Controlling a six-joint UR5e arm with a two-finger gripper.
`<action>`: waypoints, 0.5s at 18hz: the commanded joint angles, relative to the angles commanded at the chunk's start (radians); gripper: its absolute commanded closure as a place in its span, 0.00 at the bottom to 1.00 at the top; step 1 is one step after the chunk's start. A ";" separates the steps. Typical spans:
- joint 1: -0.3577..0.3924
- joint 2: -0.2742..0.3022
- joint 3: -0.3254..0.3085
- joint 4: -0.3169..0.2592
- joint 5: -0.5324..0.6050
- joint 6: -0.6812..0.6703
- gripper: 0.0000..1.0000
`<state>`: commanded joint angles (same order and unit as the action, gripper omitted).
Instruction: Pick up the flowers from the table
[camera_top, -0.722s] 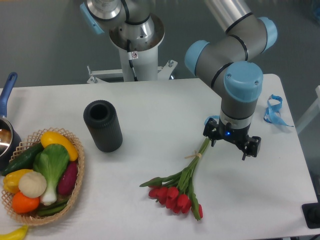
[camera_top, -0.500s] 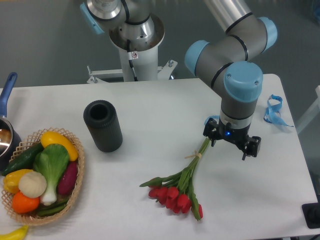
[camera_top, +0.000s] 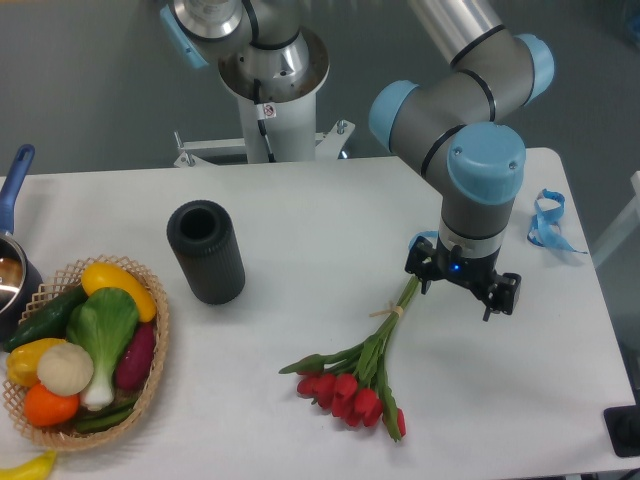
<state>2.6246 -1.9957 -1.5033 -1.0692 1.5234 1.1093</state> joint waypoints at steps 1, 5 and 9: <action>0.000 0.000 -0.002 0.002 -0.002 -0.031 0.00; -0.008 -0.009 -0.003 0.006 0.006 -0.097 0.00; -0.024 -0.031 -0.005 0.006 0.000 -0.095 0.00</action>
<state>2.6002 -2.0263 -1.5079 -1.0630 1.5232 1.0140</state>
